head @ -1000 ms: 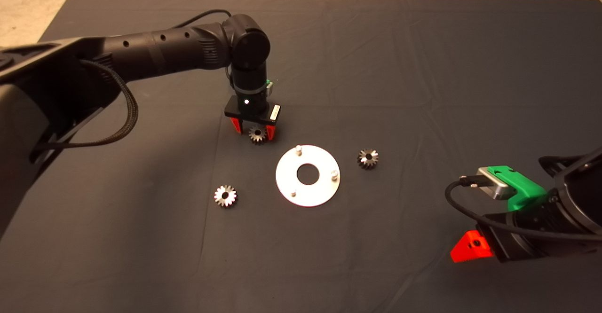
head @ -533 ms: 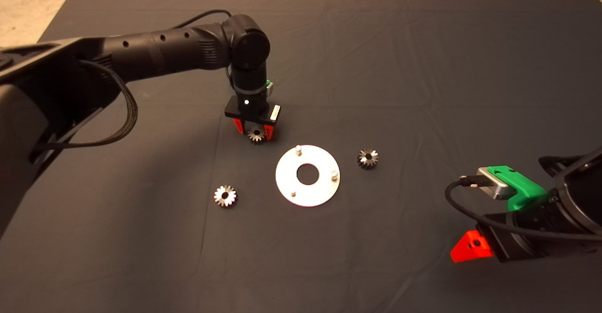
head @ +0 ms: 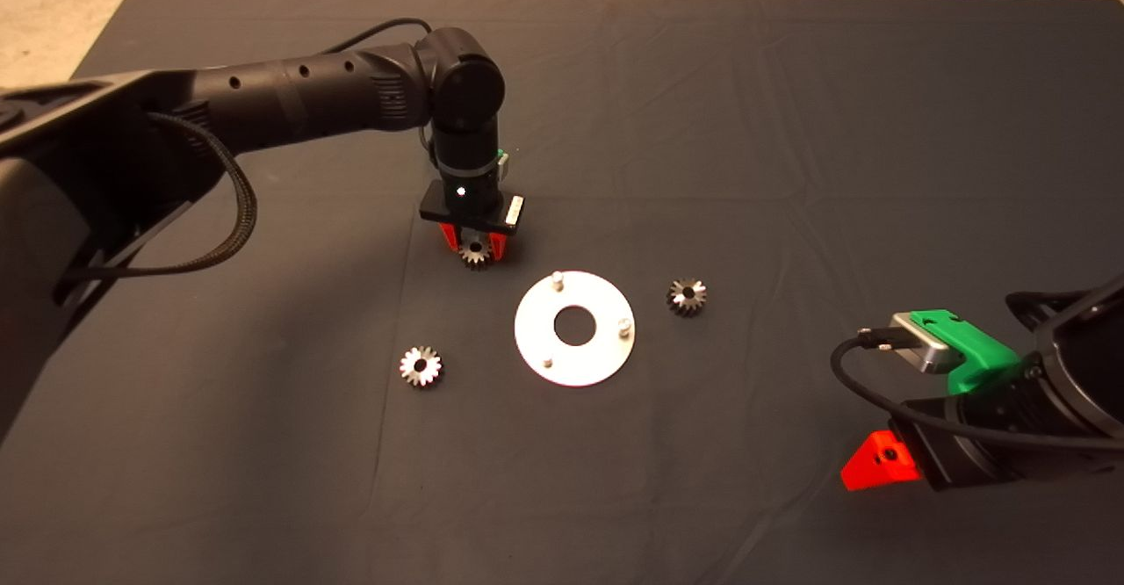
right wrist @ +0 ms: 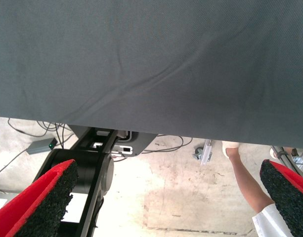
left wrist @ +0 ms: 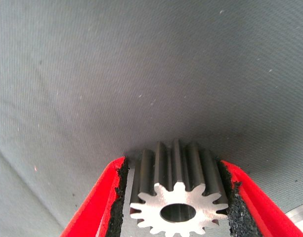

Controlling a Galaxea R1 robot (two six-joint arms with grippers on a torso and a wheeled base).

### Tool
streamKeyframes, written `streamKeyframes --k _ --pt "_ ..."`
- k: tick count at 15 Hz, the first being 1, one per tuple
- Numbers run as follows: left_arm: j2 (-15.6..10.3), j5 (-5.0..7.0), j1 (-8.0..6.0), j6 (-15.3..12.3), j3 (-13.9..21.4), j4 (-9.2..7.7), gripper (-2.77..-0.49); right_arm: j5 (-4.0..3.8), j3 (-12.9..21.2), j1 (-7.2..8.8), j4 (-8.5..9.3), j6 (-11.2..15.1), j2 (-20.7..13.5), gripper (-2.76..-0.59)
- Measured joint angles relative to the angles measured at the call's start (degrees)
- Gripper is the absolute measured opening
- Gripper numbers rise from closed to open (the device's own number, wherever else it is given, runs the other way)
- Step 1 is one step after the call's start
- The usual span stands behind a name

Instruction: Install three planetary gears onto the carrier pins

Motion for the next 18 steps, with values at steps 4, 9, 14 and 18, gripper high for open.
streamKeyframes --k 4,9,14,18 --pt "-0.1 0.00 0.00 -1.5 0.4 0.02 -2.17 0.00 0.0 0.00 0.00 0.0 0.0 -0.61" --pt "-0.1 0.04 -0.01 -1.7 0.4 0.02 -2.25 0.00 0.0 0.00 0.00 0.0 0.0 -0.61" --pt "-0.1 0.05 -0.02 -1.8 0.4 0.02 -2.28 0.00 0.0 0.00 0.00 0.0 0.0 -0.61" --pt "-1.2 0.05 0.00 -1.8 1.3 0.02 -2.33 0.00 0.0 -0.01 0.00 0.0 0.1 -0.61"
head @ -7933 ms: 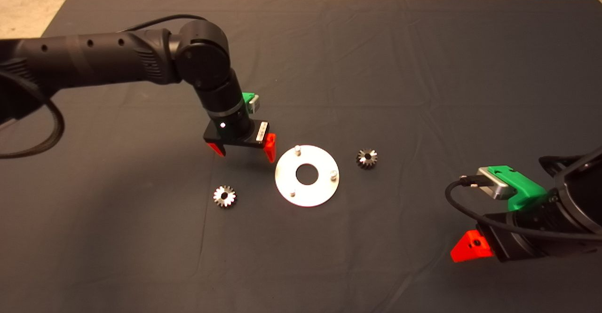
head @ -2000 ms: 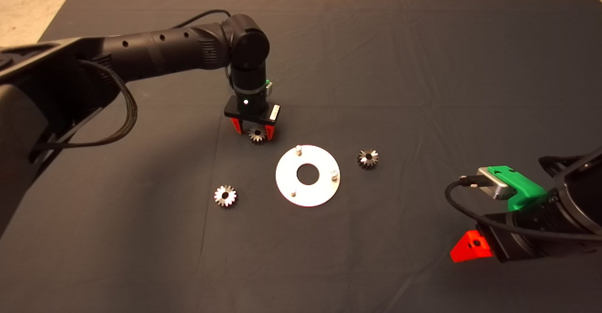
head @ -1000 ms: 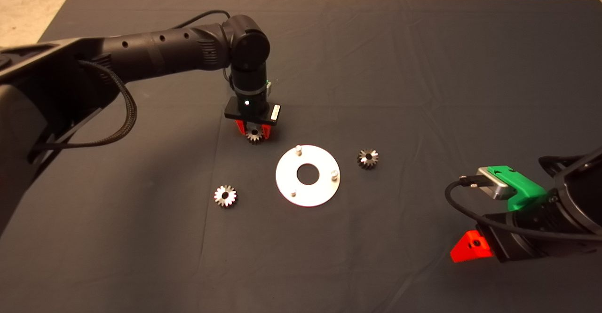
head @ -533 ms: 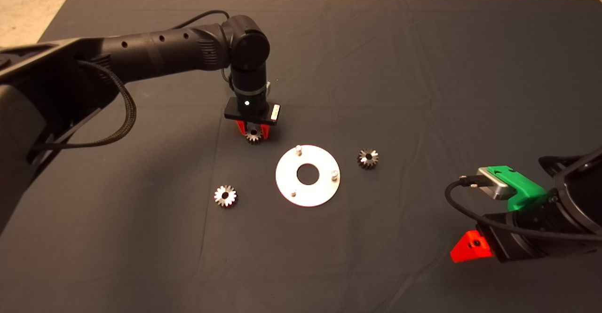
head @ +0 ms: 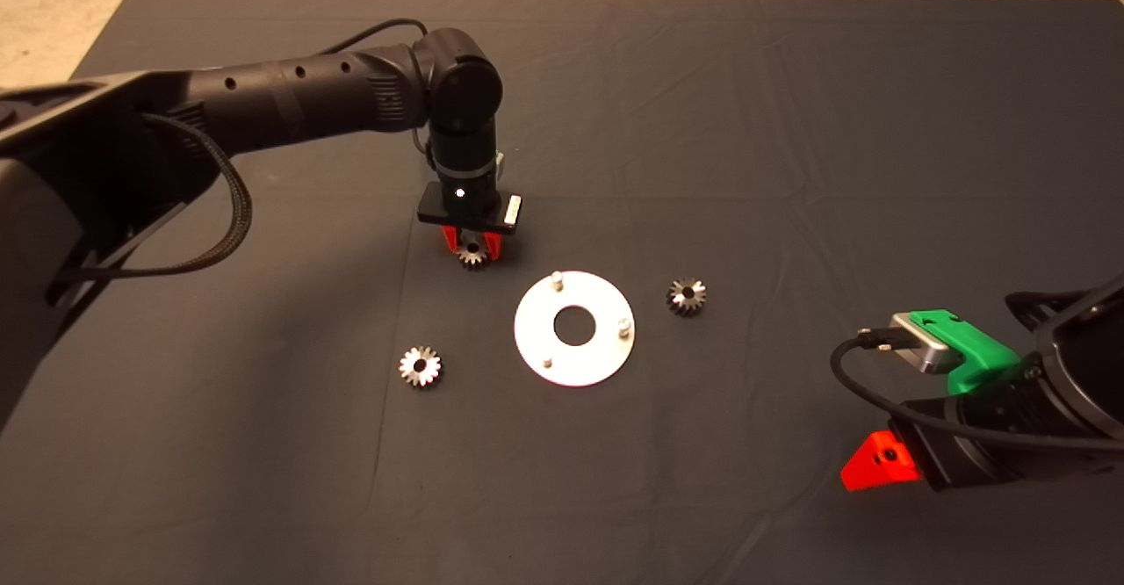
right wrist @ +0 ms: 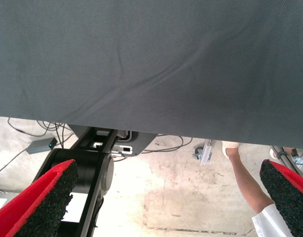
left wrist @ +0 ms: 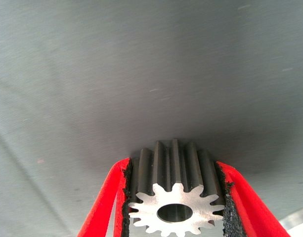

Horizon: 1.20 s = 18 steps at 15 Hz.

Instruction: Install three planetary gears onto the carrier pins

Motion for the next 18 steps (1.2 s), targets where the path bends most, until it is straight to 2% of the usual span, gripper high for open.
streamKeyframes --k 4,8,12,18 --pt "-0.8 0.11 -0.02 -0.9 0.5 -0.28 -2.33 0.01 0.0 0.01 0.00 0.0 0.0 -0.61" --pt "-0.9 0.12 -0.25 -2.7 0.6 -2.42 -2.35 0.00 0.0 0.01 0.00 0.0 0.0 -0.61" --pt "-0.8 0.22 -2.29 -3.3 1.3 -3.30 -2.35 0.00 0.0 0.01 0.00 0.0 0.0 -0.61" --pt "-0.1 0.41 -2.62 -6.3 6.6 -3.85 -2.35 0.03 0.0 0.01 0.00 0.0 -0.1 -0.61"
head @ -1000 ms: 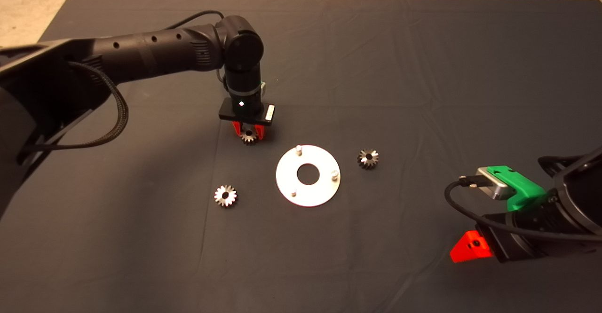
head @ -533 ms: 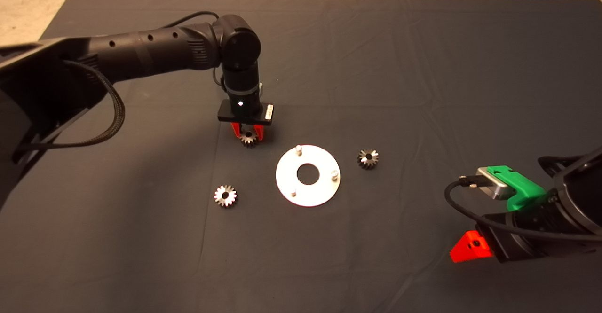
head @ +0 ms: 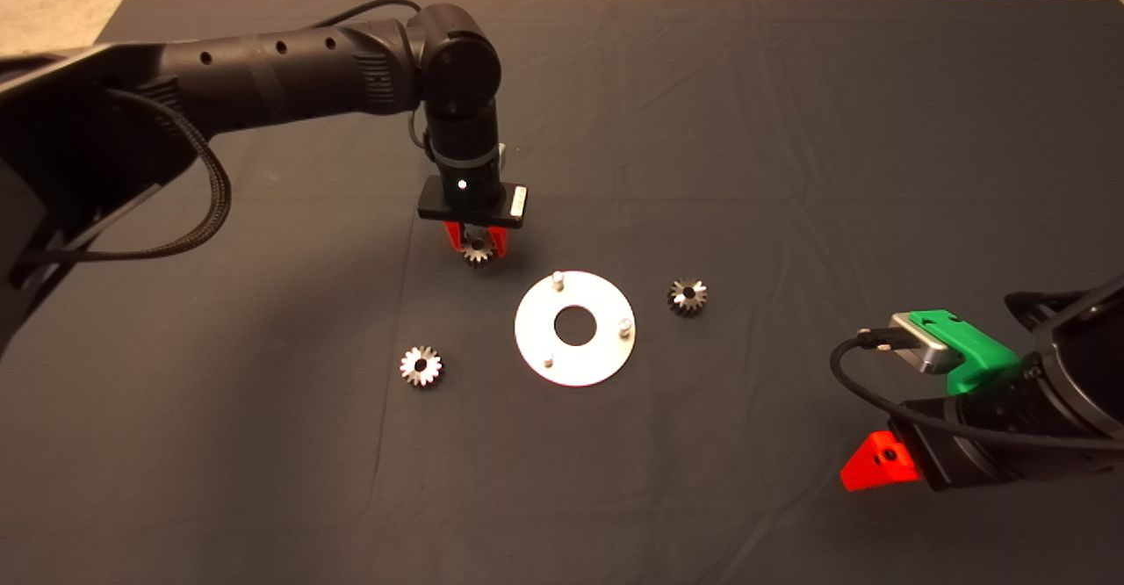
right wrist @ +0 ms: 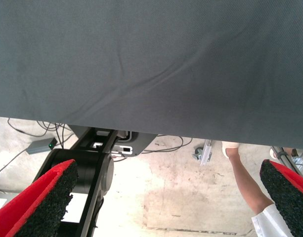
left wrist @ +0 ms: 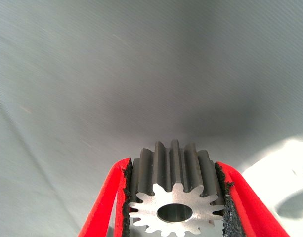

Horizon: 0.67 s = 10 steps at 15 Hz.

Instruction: Install three planetary gears onto the carrier pins

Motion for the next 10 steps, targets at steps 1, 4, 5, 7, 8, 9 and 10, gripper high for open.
streamKeyframes --k 1,4,5,7,8,9,10 --pt "0.4 -0.02 -0.28 -0.3 0.4 -0.10 -2.35 0.03 0.0 0.00 0.00 0.0 -0.4 -0.61" --pt "0.8 0.01 -1.57 -0.5 1.2 -0.15 -2.35 0.06 0.0 0.00 0.00 0.0 -3.1 -0.61" --pt "0.9 0.05 -1.55 -0.5 1.4 -0.20 -2.35 -0.05 0.0 0.00 0.00 0.0 -3.9 -0.61" --pt "1.5 0.09 -1.55 -0.5 1.4 -0.28 -2.35 -0.05 0.0 0.00 0.00 0.0 -4.7 -0.61" --pt "2.0 0.09 -1.55 -0.5 1.4 -0.32 -2.35 0.01 0.0 0.00 0.00 0.0 -4.9 -0.61" --pt "2.5 0.09 -1.55 -0.5 1.5 -0.32 -2.35 0.00 0.0 0.00 0.00 0.0 -5.1 -0.61" --pt "3.0 0.06 -1.57 -0.6 1.6 -0.32 -2.35 -0.02 0.0 0.00 0.00 0.0 -5.2 -0.61"
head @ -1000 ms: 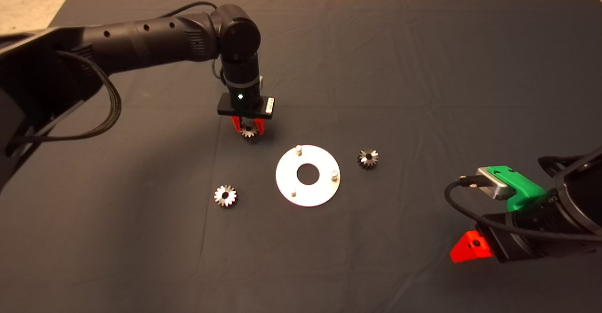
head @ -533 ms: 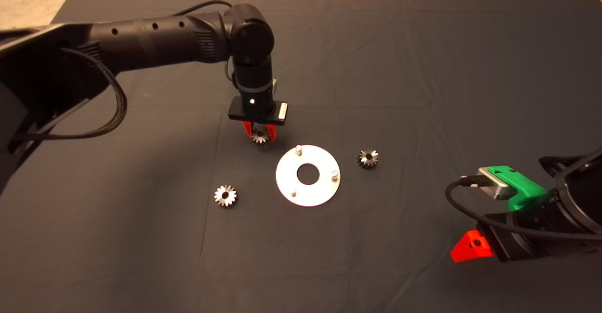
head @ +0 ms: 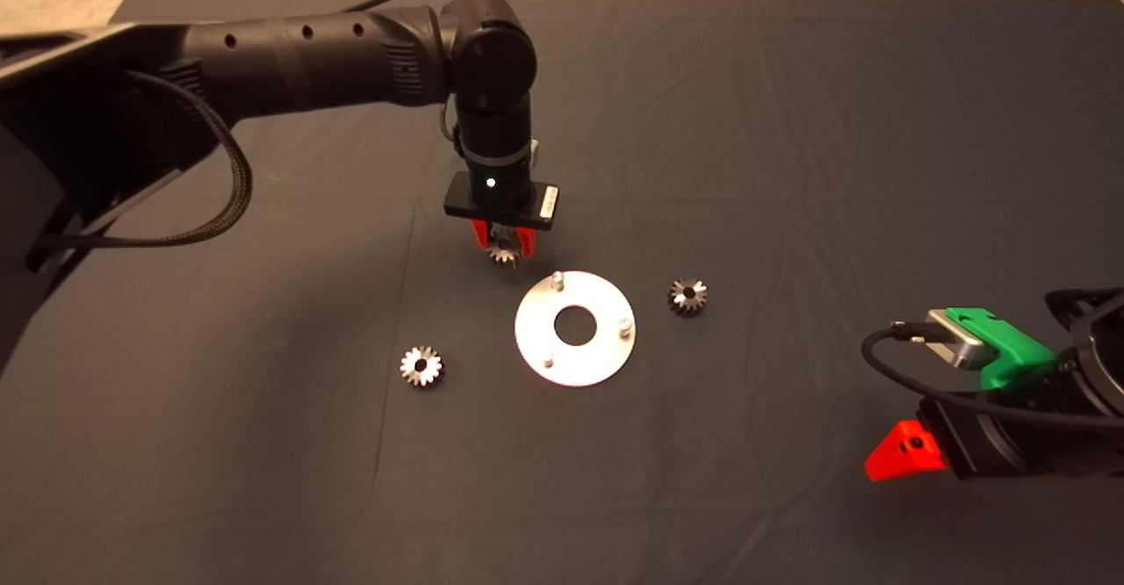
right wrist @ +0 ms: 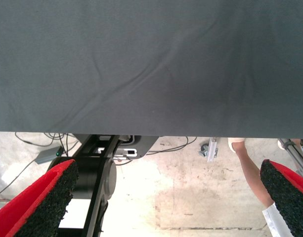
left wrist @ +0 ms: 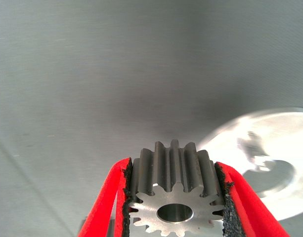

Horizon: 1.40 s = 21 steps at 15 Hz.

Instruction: Install three planetary gears onto the carrier pins

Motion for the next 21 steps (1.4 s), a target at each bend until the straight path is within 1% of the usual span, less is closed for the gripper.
streamKeyframes --k 2,4,6,10,14,17,21 --pt "1.2 0.02 -0.28 0.0 0.1 -0.35 -2.35 -0.01 0.0 0.00 0.00 0.0 -0.2 -0.61" --pt "2.6 0.02 -0.28 -0.1 0.1 -0.68 -2.35 -0.01 0.0 0.00 0.00 0.0 -0.2 -0.61" --pt "3.2 -0.02 -0.28 -0.1 0.2 -1.07 -2.35 -0.03 0.0 0.00 0.00 0.0 -0.4 -0.61" --pt "3.5 0.03 -0.28 -0.1 0.1 -1.10 -2.35 -0.01 0.0 0.00 0.00 0.0 -0.3 -0.61" --pt "4.5 0.00 -0.28 0.0 -0.4 -1.26 -2.35 -0.01 0.0 0.00 0.00 0.0 -0.3 -0.61" --pt "4.5 0.02 -0.28 0.2 -1.2 -1.26 -2.35 -0.01 0.0 0.00 0.00 0.0 -0.3 -0.61" --pt "4.5 0.02 -0.27 0.4 -1.2 -1.27 -2.35 -0.01 0.0 0.00 0.00 0.0 -0.3 -0.61"
